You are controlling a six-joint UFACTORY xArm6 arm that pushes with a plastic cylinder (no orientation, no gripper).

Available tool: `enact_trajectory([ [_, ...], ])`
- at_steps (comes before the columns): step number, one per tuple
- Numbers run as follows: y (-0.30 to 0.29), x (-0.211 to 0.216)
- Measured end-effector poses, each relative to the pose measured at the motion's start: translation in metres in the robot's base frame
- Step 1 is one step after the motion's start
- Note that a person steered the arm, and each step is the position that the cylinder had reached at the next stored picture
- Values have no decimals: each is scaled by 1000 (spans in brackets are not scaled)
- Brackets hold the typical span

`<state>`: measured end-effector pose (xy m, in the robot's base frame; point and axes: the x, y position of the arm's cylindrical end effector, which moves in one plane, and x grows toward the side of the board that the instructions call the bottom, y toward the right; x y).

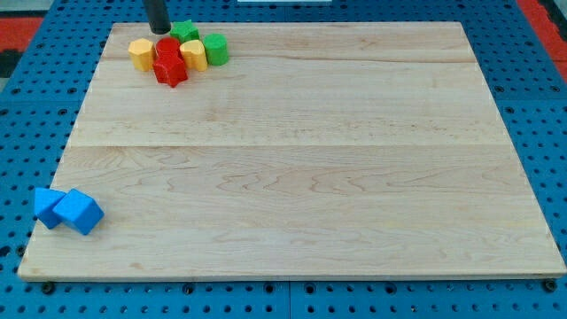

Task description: Separate the green star from the yellow heart

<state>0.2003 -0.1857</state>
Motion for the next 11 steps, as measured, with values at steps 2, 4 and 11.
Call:
enact_trajectory([
  [2, 152, 48],
  [4, 58, 0],
  [11, 144, 153],
])
